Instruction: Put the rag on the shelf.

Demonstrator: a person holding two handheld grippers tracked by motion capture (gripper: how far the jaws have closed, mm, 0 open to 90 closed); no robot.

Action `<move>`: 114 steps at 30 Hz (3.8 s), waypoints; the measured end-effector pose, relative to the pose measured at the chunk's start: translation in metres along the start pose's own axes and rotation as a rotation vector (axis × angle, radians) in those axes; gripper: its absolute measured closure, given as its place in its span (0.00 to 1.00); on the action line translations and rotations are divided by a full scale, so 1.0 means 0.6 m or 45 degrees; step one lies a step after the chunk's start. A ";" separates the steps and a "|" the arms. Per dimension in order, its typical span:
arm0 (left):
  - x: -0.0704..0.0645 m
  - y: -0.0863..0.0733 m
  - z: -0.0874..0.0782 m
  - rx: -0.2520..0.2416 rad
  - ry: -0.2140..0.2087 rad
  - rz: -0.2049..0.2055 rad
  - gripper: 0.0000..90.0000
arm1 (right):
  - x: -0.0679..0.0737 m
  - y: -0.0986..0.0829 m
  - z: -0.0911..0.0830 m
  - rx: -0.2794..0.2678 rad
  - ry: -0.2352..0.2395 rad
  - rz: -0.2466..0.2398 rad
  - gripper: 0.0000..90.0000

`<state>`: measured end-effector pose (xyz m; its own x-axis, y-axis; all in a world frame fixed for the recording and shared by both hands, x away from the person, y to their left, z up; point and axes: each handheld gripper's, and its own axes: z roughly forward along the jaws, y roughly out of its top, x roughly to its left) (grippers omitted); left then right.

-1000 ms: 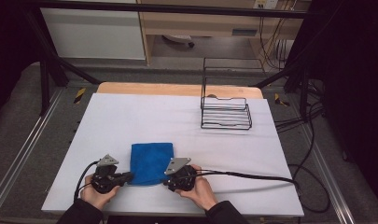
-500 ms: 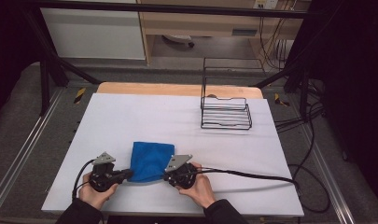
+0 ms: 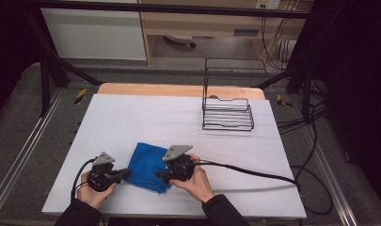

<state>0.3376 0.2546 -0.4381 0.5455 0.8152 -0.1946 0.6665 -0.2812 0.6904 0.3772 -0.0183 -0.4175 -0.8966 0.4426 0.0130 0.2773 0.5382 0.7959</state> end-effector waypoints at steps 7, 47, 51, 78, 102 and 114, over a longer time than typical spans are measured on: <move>0.000 -0.002 0.004 0.011 0.010 0.013 0.95 | -0.094 0.004 0.027 0.085 -0.119 0.127 0.60; -0.038 0.105 0.119 0.019 0.010 0.201 0.92 | -0.090 -0.103 -0.080 0.106 -0.297 0.485 0.95; -0.039 0.103 0.110 0.000 0.021 0.227 0.82 | -0.093 -0.115 -0.075 0.110 -0.321 0.479 0.85; 0.037 0.023 -0.009 -0.099 0.017 0.125 0.12 | 0.056 -0.080 -0.006 0.129 -0.055 0.051 0.56; 0.042 0.025 -0.018 -0.160 0.056 0.101 0.19 | 0.047 -0.055 -0.019 0.114 -0.094 0.168 0.96; 0.045 0.024 -0.020 -0.174 0.057 0.097 0.19 | 0.078 -0.019 0.038 0.147 0.043 0.292 0.90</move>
<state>0.3557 0.2787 -0.4251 0.5666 0.8168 -0.1086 0.5468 -0.2741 0.7911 0.3399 0.0127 -0.4395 -0.8161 0.5395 0.2070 0.5107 0.5059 0.6952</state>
